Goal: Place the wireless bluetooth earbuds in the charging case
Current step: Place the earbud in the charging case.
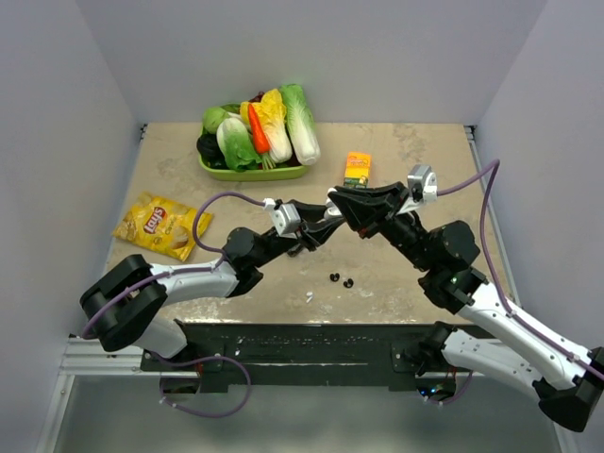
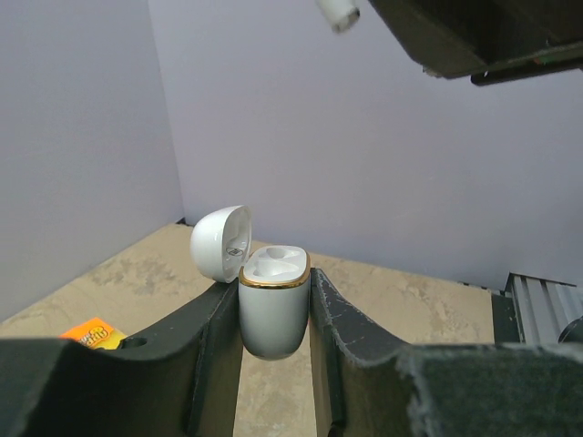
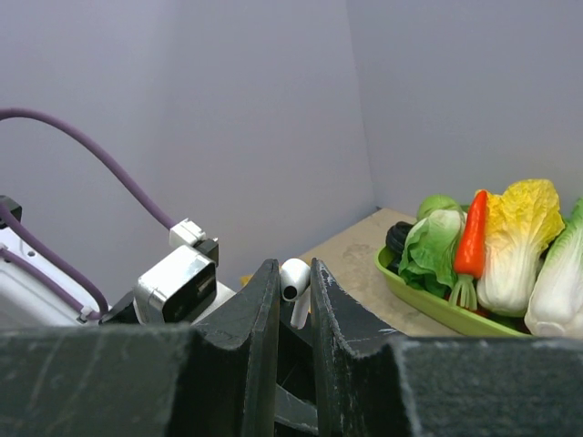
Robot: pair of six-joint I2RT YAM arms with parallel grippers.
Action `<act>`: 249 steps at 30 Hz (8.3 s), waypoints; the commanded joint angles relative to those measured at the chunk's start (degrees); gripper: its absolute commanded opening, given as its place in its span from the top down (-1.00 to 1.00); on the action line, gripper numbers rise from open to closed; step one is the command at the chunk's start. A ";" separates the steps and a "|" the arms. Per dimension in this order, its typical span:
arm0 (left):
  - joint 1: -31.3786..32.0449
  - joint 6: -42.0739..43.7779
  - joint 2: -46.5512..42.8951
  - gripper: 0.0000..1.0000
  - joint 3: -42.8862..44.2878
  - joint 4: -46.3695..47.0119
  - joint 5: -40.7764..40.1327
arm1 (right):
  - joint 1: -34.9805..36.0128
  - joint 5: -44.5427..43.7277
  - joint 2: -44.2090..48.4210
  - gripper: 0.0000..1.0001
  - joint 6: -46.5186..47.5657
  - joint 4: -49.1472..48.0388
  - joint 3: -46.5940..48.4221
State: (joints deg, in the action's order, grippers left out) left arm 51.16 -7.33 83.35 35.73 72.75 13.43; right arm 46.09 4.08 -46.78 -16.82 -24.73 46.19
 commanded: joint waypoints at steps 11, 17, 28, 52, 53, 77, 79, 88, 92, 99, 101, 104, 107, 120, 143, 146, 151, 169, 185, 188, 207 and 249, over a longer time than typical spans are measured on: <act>0.17 1.53 -3.10 1.00 4.00 35.97 1.42 | 0.15 0.32 4.68 1.00 -0.06 -9.10 -5.59; 0.17 2.50 -5.91 1.00 4.53 35.97 1.42 | 0.15 0.23 4.60 1.00 -0.23 -10.69 -5.59; 0.08 3.82 -9.35 1.00 2.77 35.97 0.02 | 0.15 3.22 1.18 1.00 -2.43 -15.34 -3.83; 0.08 -1.72 -7.50 1.00 3.83 35.97 -7.10 | 0.58 -0.47 -6.21 1.00 -3.57 -20.62 -3.04; 0.08 -1.81 -7.41 1.00 3.83 35.97 -6.84 | 0.58 -0.47 -6.39 1.00 -3.66 -20.62 -2.78; 0.08 -2.60 -6.80 1.00 3.91 35.97 -6.22 | 0.67 -2.23 -8.94 1.00 -2.87 -22.11 -3.04; 0.08 -2.69 -6.89 1.00 4.09 35.97 -6.14 | 0.67 -2.14 -9.20 1.00 -2.69 -22.20 -3.13; 0.08 -2.42 -7.15 1.00 4.09 35.97 -6.31 | 0.76 -1.53 -9.03 1.00 -1.64 -20.45 -3.74; 0.08 -2.16 -7.41 1.00 4.18 35.97 -6.31 | 0.76 -1.53 -8.32 1.00 -0.85 -19.04 -4.18; 0.08 -1.54 -7.24 1.00 4.70 35.97 -6.40 | 0.85 -0.47 -7.80 1.00 -0.06 -15.70 -4.09; 0.08 -1.37 -7.24 1.00 4.70 35.97 -6.40 | 0.85 -0.30 -7.53 1.00 0.03 -15.26 -4.10; 0.08 -1.11 -7.15 1.00 4.70 35.97 -6.57 | 0.94 0.05 -7.09 1.00 0.12 -14.21 -4.01; 0.08 -1.02 -7.15 1.00 4.79 35.97 -6.58 | 0.94 0.14 -6.83 1.00 -0.06 -12.98 -4.01; 0.08 -0.75 -6.98 1.00 4.70 35.97 -6.75 | 1.11 -0.12 -4.81 0.96 -0.58 -10.51 -5.06; 0.08 -1.10 -6.19 1.00 4.35 35.97 -6.84 | 1.29 0.67 -6.65 0.78 -0.14 -8.23 -1.90; 0.08 -1.19 -6.10 1.00 4.44 35.97 -6.66 | 1.46 0.85 -7.18 0.78 0.12 -7.70 -1.20; 0.08 -1.02 -6.27 1.00 4.44 35.97 -6.84 | 1.55 0.67 -7.18 0.75 0.30 -7.17 -0.84; 0.08 0.30 -7.06 1.00 4.44 35.97 -7.54 | 1.55 -0.12 -5.16 0.73 -0.14 -6.73 -2.60; 0.08 0.83 -6.89 1.00 4.18 35.97 -7.81 | 1.64 -0.38 -4.54 0.48 -0.58 -6.30 -3.13; 0.08 0.83 -6.89 1.00 4.18 35.97 -7.89 | 1.55 -0.65 -4.28 0.42 -0.67 -6.12 -2.95; 0.08 0.92 -6.71 1.00 3.21 35.97 -8.42 | 1.64 -2.32 -5.69 0.14 -1.90 -5.42 0.65; 0.08 2.67 -8.38 1.00 0.14 35.88 -8.77 | 1.64 0.75 -1.64 1.00 -0.23 9.53 4.78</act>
State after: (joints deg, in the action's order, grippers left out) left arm 51.13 -6.33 76.51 36.62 72.77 5.26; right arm 47.57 1.23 -48.18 -17.89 -16.32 48.62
